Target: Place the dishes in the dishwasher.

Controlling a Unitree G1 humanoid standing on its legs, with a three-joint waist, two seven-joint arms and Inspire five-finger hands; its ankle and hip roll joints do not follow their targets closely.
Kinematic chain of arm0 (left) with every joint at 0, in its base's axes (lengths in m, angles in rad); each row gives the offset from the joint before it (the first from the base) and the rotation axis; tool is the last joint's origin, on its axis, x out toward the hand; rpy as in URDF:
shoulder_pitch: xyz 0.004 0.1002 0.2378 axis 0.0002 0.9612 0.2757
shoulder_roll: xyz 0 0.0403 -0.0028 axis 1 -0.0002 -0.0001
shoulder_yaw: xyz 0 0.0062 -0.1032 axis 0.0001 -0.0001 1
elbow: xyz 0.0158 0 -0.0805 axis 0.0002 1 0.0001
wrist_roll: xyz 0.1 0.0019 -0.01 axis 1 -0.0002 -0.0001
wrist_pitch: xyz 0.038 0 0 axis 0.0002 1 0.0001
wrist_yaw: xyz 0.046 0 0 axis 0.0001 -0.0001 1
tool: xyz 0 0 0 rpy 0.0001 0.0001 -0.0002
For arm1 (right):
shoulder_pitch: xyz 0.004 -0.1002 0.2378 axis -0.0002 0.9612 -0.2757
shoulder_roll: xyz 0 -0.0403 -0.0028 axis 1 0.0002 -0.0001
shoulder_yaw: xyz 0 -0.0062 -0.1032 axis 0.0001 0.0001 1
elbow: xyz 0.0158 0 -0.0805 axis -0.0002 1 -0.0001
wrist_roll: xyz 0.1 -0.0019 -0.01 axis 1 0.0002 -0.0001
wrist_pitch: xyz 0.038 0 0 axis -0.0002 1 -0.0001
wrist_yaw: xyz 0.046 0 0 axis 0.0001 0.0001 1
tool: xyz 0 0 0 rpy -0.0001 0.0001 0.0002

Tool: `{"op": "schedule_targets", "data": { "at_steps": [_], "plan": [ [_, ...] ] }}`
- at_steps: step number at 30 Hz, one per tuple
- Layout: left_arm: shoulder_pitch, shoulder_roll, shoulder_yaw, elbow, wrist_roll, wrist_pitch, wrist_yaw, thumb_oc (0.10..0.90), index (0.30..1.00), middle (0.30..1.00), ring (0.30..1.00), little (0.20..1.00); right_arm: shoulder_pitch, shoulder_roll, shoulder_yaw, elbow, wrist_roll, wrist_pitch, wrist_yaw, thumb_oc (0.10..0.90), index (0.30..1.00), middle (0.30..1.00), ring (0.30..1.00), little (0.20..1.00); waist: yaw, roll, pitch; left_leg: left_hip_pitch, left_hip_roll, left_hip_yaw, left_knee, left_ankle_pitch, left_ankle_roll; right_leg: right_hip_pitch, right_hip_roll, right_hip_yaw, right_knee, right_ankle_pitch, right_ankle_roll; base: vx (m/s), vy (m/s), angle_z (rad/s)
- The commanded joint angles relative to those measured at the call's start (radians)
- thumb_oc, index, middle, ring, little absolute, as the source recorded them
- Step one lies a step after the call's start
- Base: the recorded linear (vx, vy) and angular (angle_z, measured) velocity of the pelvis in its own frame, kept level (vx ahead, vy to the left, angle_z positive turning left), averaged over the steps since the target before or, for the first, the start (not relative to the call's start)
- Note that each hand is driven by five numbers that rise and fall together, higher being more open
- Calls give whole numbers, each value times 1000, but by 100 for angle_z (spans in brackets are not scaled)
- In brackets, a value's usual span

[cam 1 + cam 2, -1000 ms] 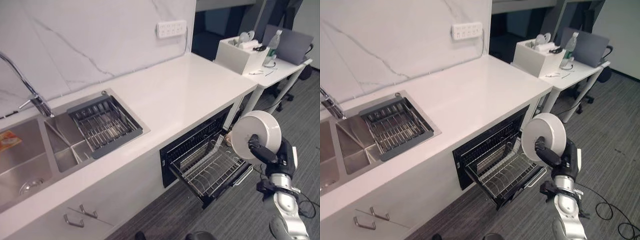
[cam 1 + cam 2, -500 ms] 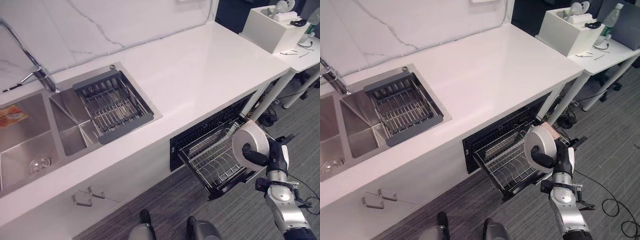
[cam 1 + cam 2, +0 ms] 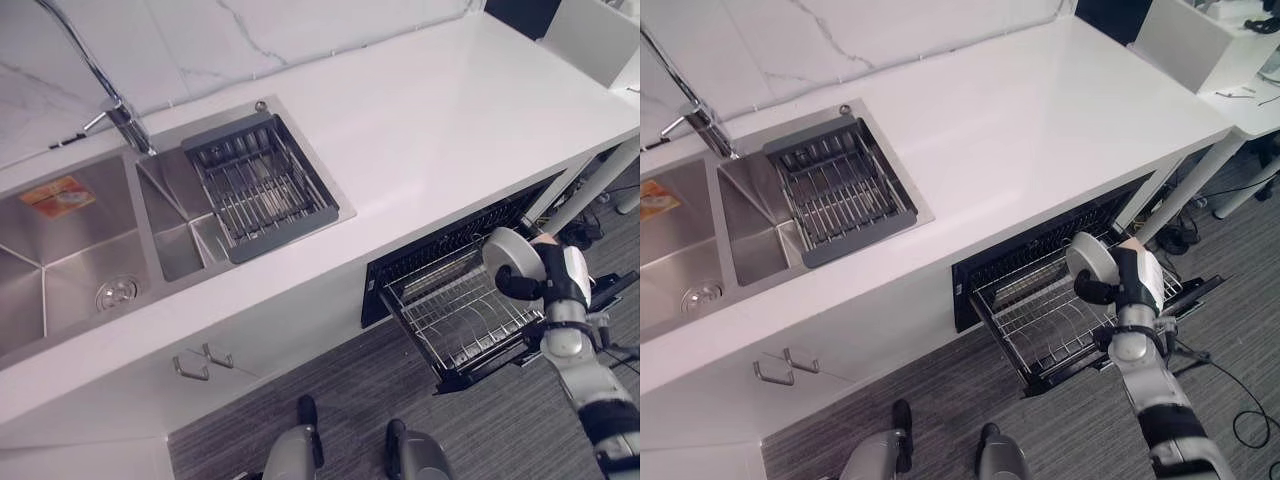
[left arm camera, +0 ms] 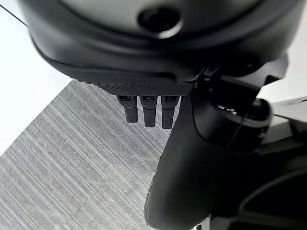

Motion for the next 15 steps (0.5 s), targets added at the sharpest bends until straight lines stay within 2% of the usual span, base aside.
{"op": "schedule_targets", "data": {
  "at_steps": [1,6,8,11,15],
  "plan": [
    [-61,38,14,-43,-64,-13,19,800,900,900,900,900,-154,-75,13,35,-70,-50,-205,400,300,300,300,300,33,-31,-16,37,-23,-79,112,-155,-6,20,12,54,-107,115,36,-53,27,13],
    [-80,28,-5,-39,-54,-68,3,800,900,900,900,900,-225,-78,60,177,-108,-51,-270,400,300,300,300,300,62,-21,6,15,-24,-95,112,-144,-10,9,9,37,-107,119,34,-58,39,9],
    [-97,37,-20,-73,-105,-133,14,800,900,900,900,900,-277,-83,113,240,-161,-5,-287,400,300,300,300,300,79,-15,26,1,-26,-99,112,-140,-12,-6,3,30,-107,124,38,-90,40,12],
    [-147,52,-41,-116,-139,-161,35,800,900,900,900,900,-363,-90,199,331,-213,20,-351,400,300,300,300,300,102,-6,62,-45,-28,-108,112,-128,-10,-49,2,25,-107,137,40,-234,-9,1],
    [-203,61,-62,-135,-179,-198,70,800,900,900,900,900,-464,-98,269,403,-180,73,-453,400,300,300,300,300,114,6,96,-98,-35,-120,112,-117,-8,-100,6,20,-107,152,40,-199,-9,7]
  ]
}}
